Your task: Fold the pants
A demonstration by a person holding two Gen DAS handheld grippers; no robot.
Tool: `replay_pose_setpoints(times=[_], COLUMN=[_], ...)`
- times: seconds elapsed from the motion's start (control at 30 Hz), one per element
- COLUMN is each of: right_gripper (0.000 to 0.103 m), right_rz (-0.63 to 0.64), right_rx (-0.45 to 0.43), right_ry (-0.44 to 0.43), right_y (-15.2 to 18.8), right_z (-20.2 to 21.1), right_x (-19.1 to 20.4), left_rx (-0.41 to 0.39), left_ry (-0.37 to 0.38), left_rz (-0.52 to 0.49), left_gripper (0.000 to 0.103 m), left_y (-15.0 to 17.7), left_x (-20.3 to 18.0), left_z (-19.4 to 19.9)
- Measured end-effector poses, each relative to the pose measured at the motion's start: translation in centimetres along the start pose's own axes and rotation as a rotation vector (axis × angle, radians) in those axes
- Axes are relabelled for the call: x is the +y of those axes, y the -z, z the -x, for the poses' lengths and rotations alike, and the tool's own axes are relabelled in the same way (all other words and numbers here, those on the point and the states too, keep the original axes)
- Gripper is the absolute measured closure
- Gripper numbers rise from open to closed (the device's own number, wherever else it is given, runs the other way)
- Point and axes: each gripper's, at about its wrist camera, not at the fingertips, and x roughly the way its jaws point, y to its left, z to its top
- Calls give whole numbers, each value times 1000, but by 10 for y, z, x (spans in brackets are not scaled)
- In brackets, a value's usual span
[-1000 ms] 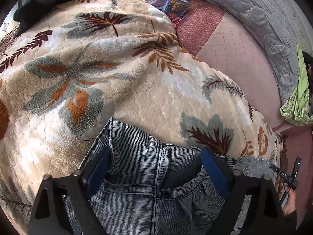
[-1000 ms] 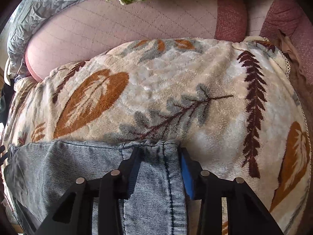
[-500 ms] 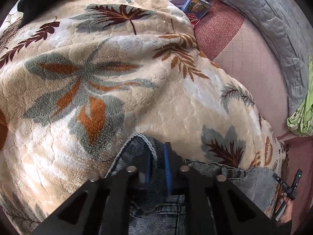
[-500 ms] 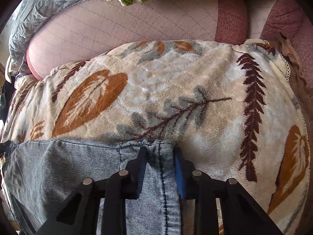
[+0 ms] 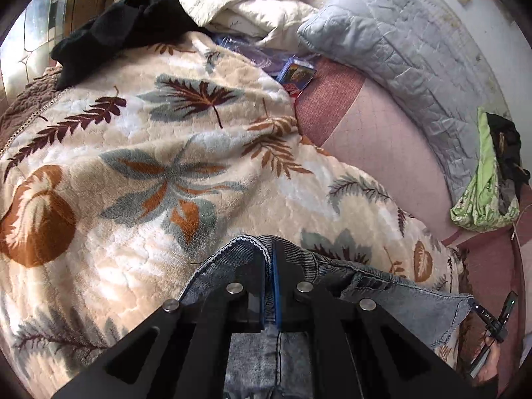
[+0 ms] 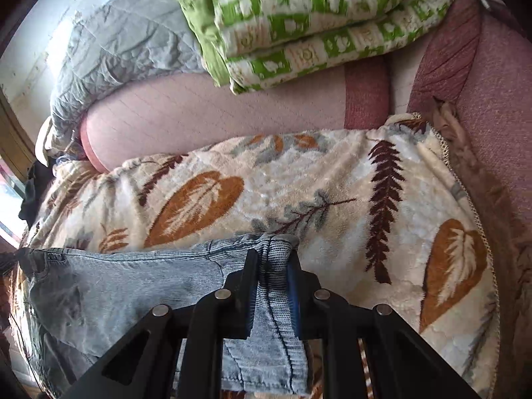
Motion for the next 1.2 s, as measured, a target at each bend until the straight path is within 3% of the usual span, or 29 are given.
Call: replay_pose_setpoints(times=[0.17,0.37,0.47,0.57,0.73,0.8,0.87,0.93,1.0,1.07,1.2], right_gripper=[91,91,91,91,89,86,82,68,37,32,32], right_rz=[-27,-32,-45,-39,6,-3,-39,-112,-190,-237,-274], right_rx=[-111,-161,-108,2,201,222,187,145,83,40,102], right_ry=[-55,-66,-69,-60,-79,-93,-94,-123,-136,-121,-154], right_y=[34,122,182,240,300,306,306,296,285,266,227], right_z=[87,170,181,167,141,144,156,169,182,184,142], right_x=[-1,-4,-9,-16,-16,-18,-26,-38,-50,-57,-58], left_rx=[-88,-115,-61,20,105,107,67,12,-40,-64,-27], left_ry=[73,126,115,87,38,23,-11,-53,-77,-71,-40], left_rz=[-33,-77,-86,-69,-58,-52,-60,-86,-125,-170,-276], left_gripper=[99,99,99,98,97,97,97,93,68,44,41], left_y=[32,111,154,190,222,224,220,213,207,203,210], left_x=[7,33,53,75,94,98,96,89,75,55,6], left_z=[83,162,168,156,148,154,168,185,199,204,179])
